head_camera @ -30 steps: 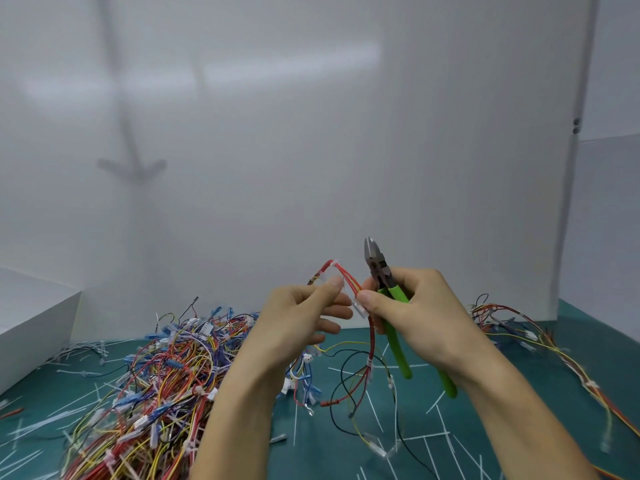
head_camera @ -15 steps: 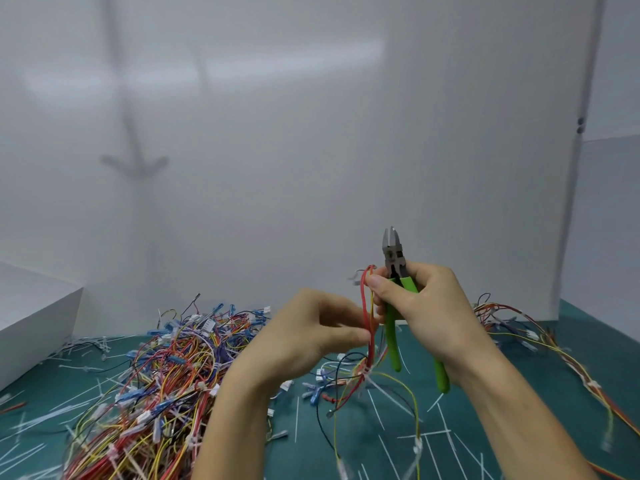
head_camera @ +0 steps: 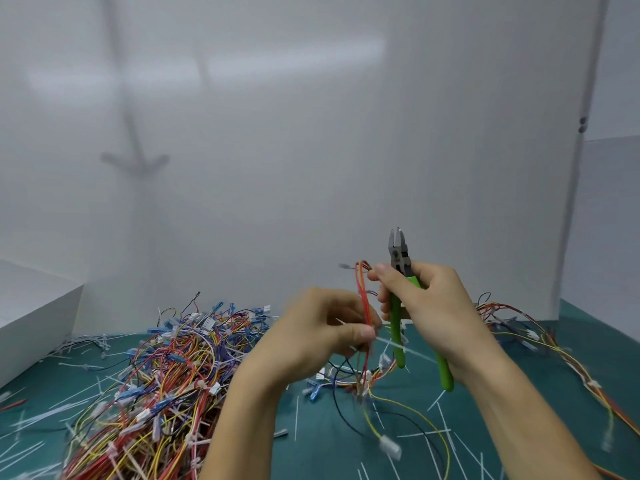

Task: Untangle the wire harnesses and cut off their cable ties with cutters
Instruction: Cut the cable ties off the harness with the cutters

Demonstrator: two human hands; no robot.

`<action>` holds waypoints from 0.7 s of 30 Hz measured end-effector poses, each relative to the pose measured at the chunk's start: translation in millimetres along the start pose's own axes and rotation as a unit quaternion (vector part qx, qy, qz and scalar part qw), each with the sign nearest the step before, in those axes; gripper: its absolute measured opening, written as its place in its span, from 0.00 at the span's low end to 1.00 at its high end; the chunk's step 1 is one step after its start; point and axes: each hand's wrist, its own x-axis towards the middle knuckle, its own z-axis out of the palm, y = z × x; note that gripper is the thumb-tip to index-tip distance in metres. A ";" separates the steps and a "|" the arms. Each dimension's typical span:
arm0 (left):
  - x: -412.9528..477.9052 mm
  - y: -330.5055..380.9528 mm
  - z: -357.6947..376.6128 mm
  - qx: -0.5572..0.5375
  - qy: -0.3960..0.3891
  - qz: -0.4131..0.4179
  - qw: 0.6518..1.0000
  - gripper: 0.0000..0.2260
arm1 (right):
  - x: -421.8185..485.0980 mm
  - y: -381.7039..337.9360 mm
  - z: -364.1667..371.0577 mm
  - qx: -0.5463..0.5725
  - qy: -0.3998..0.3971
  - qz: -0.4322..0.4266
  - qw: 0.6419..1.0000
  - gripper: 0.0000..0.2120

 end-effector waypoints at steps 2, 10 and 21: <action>-1.4 1.4 -1.3 -0.048 0.052 0.004 0.997 0.04 | 0.9 0.3 0.1 -0.007 -0.002 0.012 1.000 0.15; -0.9 2.1 -5.3 -0.165 0.152 -0.016 0.974 0.06 | 6.9 2.0 -3.2 0.018 -0.026 0.080 0.996 0.26; 2.5 3.4 -5.4 -0.225 0.236 -0.026 0.945 0.07 | 5.9 9.7 -5.2 -0.109 -0.156 0.163 0.968 0.30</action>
